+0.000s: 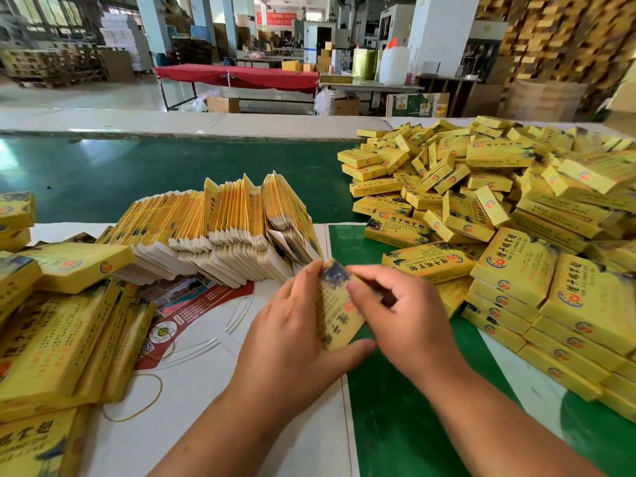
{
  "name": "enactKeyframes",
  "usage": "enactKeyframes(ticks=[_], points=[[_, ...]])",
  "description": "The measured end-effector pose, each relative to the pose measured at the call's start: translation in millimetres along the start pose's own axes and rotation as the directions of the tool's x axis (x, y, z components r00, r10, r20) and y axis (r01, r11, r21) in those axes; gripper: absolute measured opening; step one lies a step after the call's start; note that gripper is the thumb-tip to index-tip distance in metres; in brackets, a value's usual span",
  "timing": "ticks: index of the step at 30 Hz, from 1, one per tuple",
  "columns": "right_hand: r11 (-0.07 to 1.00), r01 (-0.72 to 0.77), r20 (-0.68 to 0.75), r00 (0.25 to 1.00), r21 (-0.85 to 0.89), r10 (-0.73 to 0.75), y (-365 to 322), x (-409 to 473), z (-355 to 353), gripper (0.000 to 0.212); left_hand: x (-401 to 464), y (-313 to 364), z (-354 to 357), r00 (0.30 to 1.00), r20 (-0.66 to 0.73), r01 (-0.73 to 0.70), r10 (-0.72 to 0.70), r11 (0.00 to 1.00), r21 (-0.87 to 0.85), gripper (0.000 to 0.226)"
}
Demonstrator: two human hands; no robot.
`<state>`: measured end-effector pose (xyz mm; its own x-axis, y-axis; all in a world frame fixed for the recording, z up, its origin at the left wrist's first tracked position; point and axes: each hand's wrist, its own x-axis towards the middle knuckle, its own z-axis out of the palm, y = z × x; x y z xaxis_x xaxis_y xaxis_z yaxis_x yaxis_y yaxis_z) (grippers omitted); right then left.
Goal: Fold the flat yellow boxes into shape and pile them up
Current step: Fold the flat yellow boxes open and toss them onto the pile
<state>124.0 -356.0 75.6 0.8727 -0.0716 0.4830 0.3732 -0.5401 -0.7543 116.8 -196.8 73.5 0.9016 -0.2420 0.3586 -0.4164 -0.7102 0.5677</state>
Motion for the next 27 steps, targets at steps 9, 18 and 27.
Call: enactKeyframes(ticks=[9, 18, 27], points=[[0.554, -0.591, 0.229, 0.777, 0.586, 0.586, 23.1, 26.0, -26.7, 0.017, 8.3, -3.9, -43.2, 0.940, 0.083, -0.240, 0.331, 0.814, -0.528, 0.065], [0.923, -0.212, 0.108, 0.976, 0.322, 0.187, 9.4, 14.6, -21.2, 0.023, 16.1, -15.9, -37.3, 0.999, -0.048, -0.046, 0.026, 0.870, -0.491, 0.022], [0.958, 0.066, 0.093, 0.991, 0.278, -0.095, 15.4, 7.2, -15.4, 0.029, 18.8, -22.2, -19.4, 0.993, -0.087, 0.036, -0.085, 0.885, -0.464, 0.038]])
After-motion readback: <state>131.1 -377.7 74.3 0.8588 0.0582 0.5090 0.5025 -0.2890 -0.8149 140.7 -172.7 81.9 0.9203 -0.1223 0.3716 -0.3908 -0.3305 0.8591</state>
